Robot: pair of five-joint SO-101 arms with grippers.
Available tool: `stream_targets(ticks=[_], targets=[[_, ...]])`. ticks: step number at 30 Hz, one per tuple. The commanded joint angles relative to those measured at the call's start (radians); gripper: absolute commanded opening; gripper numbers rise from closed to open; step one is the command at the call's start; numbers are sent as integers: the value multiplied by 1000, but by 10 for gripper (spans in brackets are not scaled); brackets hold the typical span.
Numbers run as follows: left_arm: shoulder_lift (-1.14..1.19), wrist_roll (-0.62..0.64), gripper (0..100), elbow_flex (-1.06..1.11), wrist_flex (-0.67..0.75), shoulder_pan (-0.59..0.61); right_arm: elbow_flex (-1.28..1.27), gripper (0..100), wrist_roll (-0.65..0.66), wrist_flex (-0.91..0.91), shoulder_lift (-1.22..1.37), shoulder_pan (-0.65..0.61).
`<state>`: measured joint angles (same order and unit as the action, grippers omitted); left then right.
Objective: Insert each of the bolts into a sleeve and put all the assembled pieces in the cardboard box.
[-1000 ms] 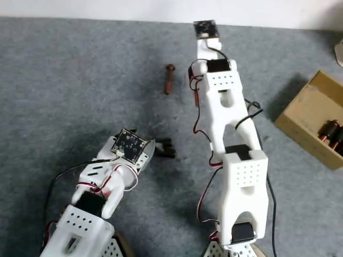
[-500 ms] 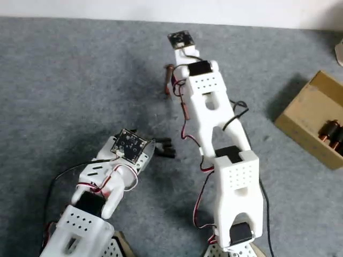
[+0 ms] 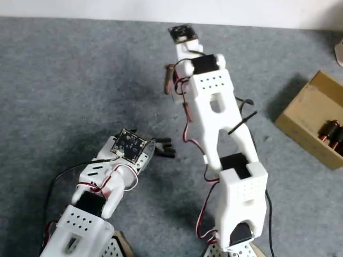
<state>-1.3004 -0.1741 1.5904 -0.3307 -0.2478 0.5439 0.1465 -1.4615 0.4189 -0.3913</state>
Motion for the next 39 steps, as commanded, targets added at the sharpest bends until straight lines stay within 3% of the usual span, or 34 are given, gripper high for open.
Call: stream_targets(ticks=[1,15,21,23,29,39], targets=[[-10,-11,180,-45,25,5,-54,5,38,7,-105,-74],[-16,-11,178,-45,25,5,-510,5,115,225,-375,-263],[-19,-11,178,-45,25,30,-691,11,115,364,-501,-288],[-19,-11,178,-45,25,30,-722,44,115,372,-521,-288],[-19,-11,178,-45,25,28,-740,270,110,374,-524,-282],[-19,-11,178,-47,25,31,-740,279,92,429,-533,-217]])
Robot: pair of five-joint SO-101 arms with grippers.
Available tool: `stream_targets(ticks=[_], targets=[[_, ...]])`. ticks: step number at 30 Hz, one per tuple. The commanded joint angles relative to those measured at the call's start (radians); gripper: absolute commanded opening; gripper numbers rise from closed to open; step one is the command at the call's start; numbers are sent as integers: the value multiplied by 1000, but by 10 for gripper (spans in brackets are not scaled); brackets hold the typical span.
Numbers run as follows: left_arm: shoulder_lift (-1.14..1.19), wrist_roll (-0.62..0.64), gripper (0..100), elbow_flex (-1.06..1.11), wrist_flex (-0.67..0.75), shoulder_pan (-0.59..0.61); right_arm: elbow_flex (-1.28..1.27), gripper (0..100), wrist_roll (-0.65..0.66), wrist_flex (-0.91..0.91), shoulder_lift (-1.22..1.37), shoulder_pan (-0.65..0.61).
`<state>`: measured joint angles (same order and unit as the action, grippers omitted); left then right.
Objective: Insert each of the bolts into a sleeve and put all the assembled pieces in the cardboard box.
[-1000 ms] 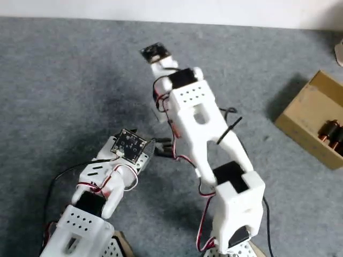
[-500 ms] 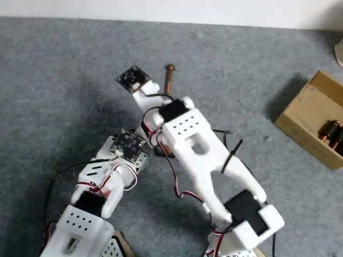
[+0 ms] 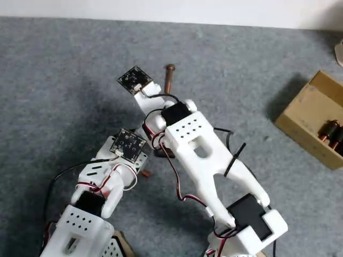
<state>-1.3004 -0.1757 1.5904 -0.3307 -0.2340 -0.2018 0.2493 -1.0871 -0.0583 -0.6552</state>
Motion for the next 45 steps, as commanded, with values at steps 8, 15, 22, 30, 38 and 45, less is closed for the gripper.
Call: stream_targets(ticks=[8,15,22,30,38,45], targets=[[-12,170,178,-108,21,145,5,279,-305,246,-58,269],[-16,376,178,-157,20,246,-108,279,-583,572,-47,453],[-21,374,182,-176,109,217,-352,279,-580,1024,-47,470],[-21,371,178,-2,193,220,-492,279,-580,1296,-47,444],[-21,666,14,-48,152,243,-495,279,-560,1293,-45,444],[-21,951,11,-225,-285,262,-498,279,-456,1293,-45,414]])
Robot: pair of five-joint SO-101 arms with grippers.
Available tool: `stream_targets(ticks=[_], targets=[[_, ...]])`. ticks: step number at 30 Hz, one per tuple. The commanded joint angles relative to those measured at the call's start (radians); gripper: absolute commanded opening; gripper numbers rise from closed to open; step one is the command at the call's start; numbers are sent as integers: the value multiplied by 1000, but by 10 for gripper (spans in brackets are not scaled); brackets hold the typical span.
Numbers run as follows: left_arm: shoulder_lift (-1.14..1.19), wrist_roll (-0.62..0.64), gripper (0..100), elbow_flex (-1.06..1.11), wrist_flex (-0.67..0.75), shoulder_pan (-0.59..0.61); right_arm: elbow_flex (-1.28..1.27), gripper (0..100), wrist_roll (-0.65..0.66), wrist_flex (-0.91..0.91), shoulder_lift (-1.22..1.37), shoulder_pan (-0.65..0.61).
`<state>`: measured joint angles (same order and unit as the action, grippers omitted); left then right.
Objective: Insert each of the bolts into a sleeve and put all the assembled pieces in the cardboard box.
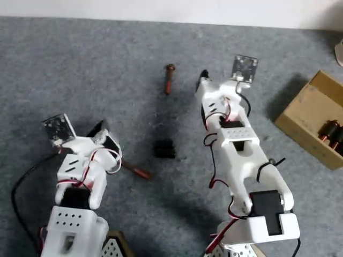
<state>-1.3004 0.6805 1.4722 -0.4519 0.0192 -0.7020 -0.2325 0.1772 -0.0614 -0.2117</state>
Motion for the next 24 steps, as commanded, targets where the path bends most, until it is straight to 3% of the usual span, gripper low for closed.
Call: stream_targets(ticks=[1,5,10,18,24], targets=[[-21,110,6,-124,-204,8,1,279,28,28,-42,-33],[-21,137,7,-137,-316,-28,-1,279,28,28,-41,-41],[-21,376,7,-145,-442,-28,-25,279,28,28,-41,-44],[-21,638,7,-150,-453,-33,-25,279,28,28,-41,-44],[-10,686,7,-208,-557,-36,-27,279,28,28,-41,-44]])
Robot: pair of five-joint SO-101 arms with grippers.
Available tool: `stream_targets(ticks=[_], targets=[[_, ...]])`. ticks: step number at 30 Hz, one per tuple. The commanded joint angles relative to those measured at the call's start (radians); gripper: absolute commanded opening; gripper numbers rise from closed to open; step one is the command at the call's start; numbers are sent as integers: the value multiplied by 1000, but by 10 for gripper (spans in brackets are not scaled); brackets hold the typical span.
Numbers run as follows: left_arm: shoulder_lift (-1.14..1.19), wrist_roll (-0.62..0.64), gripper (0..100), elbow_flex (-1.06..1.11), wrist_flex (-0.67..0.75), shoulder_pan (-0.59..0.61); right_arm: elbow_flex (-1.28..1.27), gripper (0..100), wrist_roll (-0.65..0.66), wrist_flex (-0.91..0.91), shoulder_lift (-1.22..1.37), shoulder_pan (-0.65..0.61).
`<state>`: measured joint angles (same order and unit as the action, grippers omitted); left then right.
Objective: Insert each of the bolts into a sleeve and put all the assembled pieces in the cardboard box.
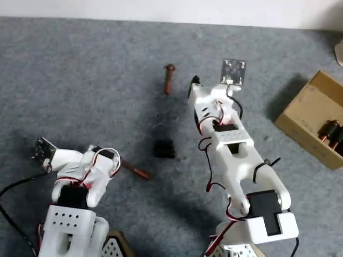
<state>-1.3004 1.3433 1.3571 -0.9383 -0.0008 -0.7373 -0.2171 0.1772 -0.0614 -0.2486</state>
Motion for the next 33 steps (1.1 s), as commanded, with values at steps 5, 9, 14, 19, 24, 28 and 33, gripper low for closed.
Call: stream_targets(ticks=[5,9,14,19,24,28,33], targets=[[-10,57,7,-205,-276,-35,7,279,14,28,-41,-24],[-8,60,13,-220,-339,-76,5,279,14,28,-41,-39],[-7,58,25,-220,-359,-85,5,279,14,28,-41,-39],[119,60,25,-255,-364,-87,5,279,14,28,-41,-39],[433,77,24,-427,-456,-82,5,279,14,28,-41,-39],[656,84,24,-541,-466,-87,5,279,14,28,-41,-39],[851,84,27,-647,-468,-87,5,279,14,28,-41,-39]])
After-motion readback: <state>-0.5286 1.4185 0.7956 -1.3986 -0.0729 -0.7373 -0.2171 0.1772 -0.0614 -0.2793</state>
